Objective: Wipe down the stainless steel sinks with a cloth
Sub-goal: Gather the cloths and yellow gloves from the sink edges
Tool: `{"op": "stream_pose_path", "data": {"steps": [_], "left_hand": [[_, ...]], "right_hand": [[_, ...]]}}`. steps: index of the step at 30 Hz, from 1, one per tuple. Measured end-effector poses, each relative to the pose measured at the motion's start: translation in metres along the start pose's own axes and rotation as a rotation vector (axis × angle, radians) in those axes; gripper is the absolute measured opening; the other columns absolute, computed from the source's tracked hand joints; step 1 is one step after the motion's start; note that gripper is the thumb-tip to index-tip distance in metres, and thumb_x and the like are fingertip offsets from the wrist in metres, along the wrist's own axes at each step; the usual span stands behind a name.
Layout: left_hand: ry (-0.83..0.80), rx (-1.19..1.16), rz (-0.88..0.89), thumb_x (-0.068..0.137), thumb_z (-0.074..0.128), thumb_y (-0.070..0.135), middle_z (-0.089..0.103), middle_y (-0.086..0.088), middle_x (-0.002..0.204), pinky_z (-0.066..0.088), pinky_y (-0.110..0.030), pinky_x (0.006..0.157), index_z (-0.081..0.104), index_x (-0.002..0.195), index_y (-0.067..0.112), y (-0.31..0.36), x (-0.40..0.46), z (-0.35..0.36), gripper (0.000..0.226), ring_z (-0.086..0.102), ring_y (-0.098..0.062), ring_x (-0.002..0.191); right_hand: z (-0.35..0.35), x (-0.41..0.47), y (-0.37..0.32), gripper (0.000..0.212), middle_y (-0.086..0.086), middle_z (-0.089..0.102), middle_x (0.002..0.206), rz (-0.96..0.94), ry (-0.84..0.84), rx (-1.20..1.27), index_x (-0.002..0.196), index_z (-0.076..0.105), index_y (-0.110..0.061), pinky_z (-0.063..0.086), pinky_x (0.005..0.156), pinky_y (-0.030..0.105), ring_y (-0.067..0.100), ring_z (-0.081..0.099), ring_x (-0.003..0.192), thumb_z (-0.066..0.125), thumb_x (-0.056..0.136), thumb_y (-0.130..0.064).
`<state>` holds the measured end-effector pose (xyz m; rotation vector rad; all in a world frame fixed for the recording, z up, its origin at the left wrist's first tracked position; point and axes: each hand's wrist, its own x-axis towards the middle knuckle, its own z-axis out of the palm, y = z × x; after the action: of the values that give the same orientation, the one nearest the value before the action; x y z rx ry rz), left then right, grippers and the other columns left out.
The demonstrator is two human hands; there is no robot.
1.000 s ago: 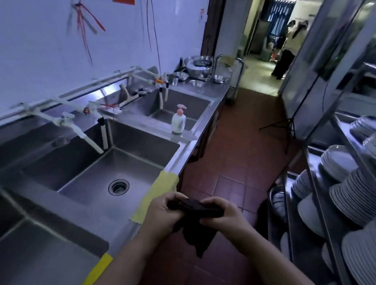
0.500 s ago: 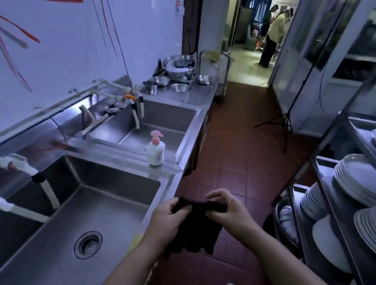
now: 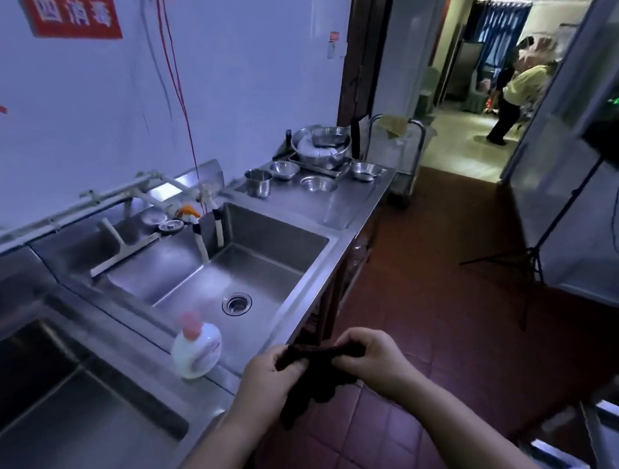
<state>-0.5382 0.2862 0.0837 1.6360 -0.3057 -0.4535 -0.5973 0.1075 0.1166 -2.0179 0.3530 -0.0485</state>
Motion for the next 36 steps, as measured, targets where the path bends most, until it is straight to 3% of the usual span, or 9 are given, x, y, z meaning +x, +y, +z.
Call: {"op": "stream_pose_path", "data": {"steps": [2, 7, 10, 14, 18, 21, 26, 33, 36], "left_hand": [[0.058, 0.013, -0.015, 0.084, 0.069, 0.012, 0.073, 0.000, 0.071, 0.049, -0.017, 0.054, 0.071, 0.080, 0.028, -0.001, 0.033, 0.008, 0.016, 0.063, -0.005, 0.058], [0.107, 0.010, -0.058, 0.082, 0.069, 0.012, 0.069, 0.000, 0.070, 0.048, -0.026, 0.065, 0.069, 0.080, 0.015, -0.005, 0.132, 0.017, 0.003, 0.061, -0.009, 0.065], [0.120, -0.008, -0.060, 0.083, 0.069, 0.010, 0.068, -0.001, 0.069, 0.048, -0.025, 0.063, 0.068, 0.079, 0.013, -0.003, 0.198, 0.017, 0.004, 0.061, -0.012, 0.065], [0.118, -0.008, -0.086, 0.082, 0.065, 0.004, 0.064, -0.007, 0.058, 0.041, -0.023, 0.044, 0.063, 0.072, 0.012, 0.012, 0.279, 0.011, 0.013, 0.057, -0.018, 0.048], [0.085, 0.023, -0.121, 0.077, 0.067, 0.002, 0.069, -0.014, 0.063, 0.046, -0.030, 0.054, 0.061, 0.069, 0.013, 0.021, 0.344, 0.001, 0.015, 0.061, -0.020, 0.053], [0.091, 0.081, -0.184, 0.075, 0.068, 0.000, 0.067, -0.009, 0.057, 0.045, -0.029, 0.051, 0.060, 0.067, 0.014, 0.017, 0.375, -0.005, 0.018, 0.059, -0.017, 0.049], [0.177, 0.152, -0.238, 0.076, 0.072, 0.005, 0.064, 0.008, 0.060, 0.042, -0.015, 0.056, 0.066, 0.073, 0.015, 0.000, 0.417, -0.014, 0.012, 0.057, -0.005, 0.058], [0.376, 0.275, -0.327, 0.078, 0.072, 0.019, 0.066, 0.003, 0.065, 0.042, -0.024, 0.059, 0.066, 0.075, 0.014, -0.016, 0.505, -0.018, 0.009, 0.059, -0.008, 0.060], [0.463, 0.304, -0.376, 0.080, 0.068, 0.021, 0.068, 0.004, 0.066, 0.048, -0.028, 0.063, 0.064, 0.073, 0.022, -0.006, 0.559, -0.020, 0.008, 0.064, -0.014, 0.066]], "right_hand": [[-0.013, 0.036, 0.008, 0.022, -0.001, 0.064, 0.054, 0.014, -0.049, 0.005, 0.067, 0.065, -0.022, 0.047, 0.046, 0.024, 0.015, 0.062, 0.049, 0.067, 0.076, -0.003], [-0.035, 0.135, 0.029, 0.028, -0.015, 0.065, 0.059, -0.025, -0.063, -0.087, 0.062, 0.065, -0.033, 0.044, 0.054, 0.014, -0.005, 0.057, 0.055, 0.071, 0.073, -0.009], [-0.046, 0.199, 0.032, 0.022, -0.009, 0.065, 0.062, -0.014, -0.050, -0.122, 0.065, 0.065, -0.029, 0.050, 0.058, 0.024, 0.000, 0.059, 0.059, 0.071, 0.073, -0.009], [-0.066, 0.280, 0.020, 0.017, 0.003, 0.068, 0.057, 0.057, -0.117, -0.110, 0.069, 0.064, -0.019, 0.053, 0.052, 0.032, 0.020, 0.067, 0.053, 0.064, 0.071, -0.002], [-0.081, 0.354, 0.015, 0.023, -0.003, 0.068, 0.058, 0.043, -0.162, -0.199, 0.066, 0.067, -0.028, 0.048, 0.053, 0.029, 0.012, 0.060, 0.054, 0.058, 0.062, -0.008], [-0.081, 0.397, 0.024, 0.026, 0.006, 0.068, 0.061, 0.077, -0.214, -0.208, 0.072, 0.068, -0.020, 0.052, 0.056, 0.034, 0.020, 0.064, 0.055, 0.051, 0.061, -0.003], [-0.074, 0.465, 0.039, 0.024, -0.008, 0.065, 0.066, 0.019, -0.303, -0.325, 0.072, 0.069, -0.026, 0.049, 0.056, 0.019, -0.003, 0.057, 0.057, 0.056, 0.064, -0.007], [-0.069, 0.592, 0.048, 0.021, -0.017, 0.062, 0.066, -0.077, -0.429, -0.461, 0.070, 0.067, -0.038, 0.039, 0.052, 0.006, -0.004, 0.058, 0.061, 0.062, 0.070, -0.018], [-0.069, 0.659, 0.033, 0.021, -0.009, 0.067, 0.070, -0.169, -0.391, -0.511, 0.079, 0.073, -0.030, 0.042, 0.049, 0.009, 0.006, 0.060, 0.063, 0.062, 0.070, -0.015]]}}
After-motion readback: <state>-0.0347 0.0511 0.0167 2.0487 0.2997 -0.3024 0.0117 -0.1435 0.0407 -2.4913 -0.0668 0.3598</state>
